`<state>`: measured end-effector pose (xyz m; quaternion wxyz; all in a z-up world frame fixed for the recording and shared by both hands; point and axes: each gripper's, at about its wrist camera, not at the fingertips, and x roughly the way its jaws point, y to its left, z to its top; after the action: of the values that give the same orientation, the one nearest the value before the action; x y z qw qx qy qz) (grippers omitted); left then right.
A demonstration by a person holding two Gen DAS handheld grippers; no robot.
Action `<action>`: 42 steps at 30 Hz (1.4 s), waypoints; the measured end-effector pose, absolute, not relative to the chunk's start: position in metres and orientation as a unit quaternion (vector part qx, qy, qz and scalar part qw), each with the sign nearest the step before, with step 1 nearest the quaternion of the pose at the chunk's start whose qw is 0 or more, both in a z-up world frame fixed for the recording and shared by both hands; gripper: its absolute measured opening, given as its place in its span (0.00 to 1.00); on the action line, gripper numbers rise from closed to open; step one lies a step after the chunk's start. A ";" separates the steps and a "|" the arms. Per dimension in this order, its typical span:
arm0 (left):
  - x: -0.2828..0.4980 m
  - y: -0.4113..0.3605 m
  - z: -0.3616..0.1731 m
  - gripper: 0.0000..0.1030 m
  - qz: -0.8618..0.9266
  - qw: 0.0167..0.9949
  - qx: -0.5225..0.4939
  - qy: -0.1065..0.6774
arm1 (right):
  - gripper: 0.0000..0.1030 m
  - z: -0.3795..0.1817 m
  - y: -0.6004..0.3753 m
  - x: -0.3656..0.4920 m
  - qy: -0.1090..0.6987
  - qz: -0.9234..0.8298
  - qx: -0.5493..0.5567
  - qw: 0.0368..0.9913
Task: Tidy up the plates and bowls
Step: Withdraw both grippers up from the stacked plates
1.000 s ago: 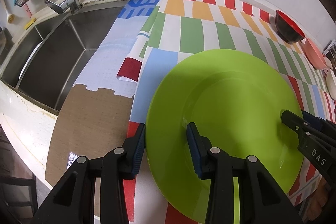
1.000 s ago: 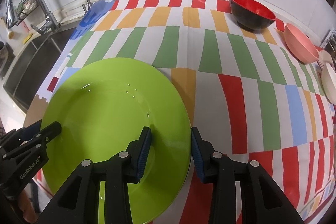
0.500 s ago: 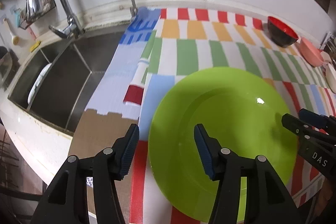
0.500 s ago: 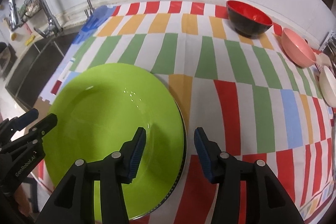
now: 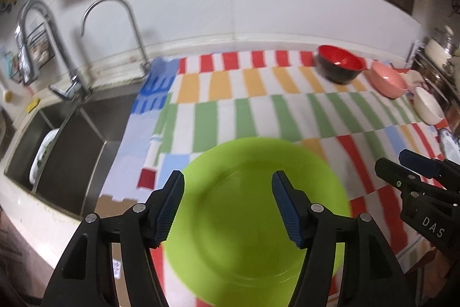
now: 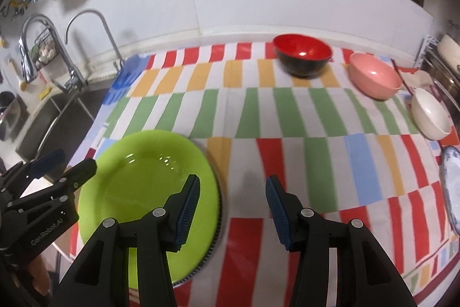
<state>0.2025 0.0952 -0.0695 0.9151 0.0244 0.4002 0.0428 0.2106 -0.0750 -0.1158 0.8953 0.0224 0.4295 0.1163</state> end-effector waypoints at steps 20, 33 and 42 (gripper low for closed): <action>0.224 -0.033 -0.032 0.67 -0.088 0.931 0.079 0.345 | 0.47 -0.089 -0.201 0.180 0.389 -0.016 0.083 0.917; 0.240 -0.136 -0.026 0.68 -0.175 0.920 0.103 0.334 | 0.47 -0.084 -0.287 0.160 0.368 -0.102 0.105 0.918; 0.250 -0.210 -0.029 0.68 -0.234 0.905 0.123 0.333 | 0.47 -0.088 -0.354 0.150 0.365 -0.161 0.134 0.907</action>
<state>0.2500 -0.2105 -0.0295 0.9052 0.1231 0.3328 -0.2339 0.1501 -0.3544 -0.0876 0.9069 0.1344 0.3653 -0.1615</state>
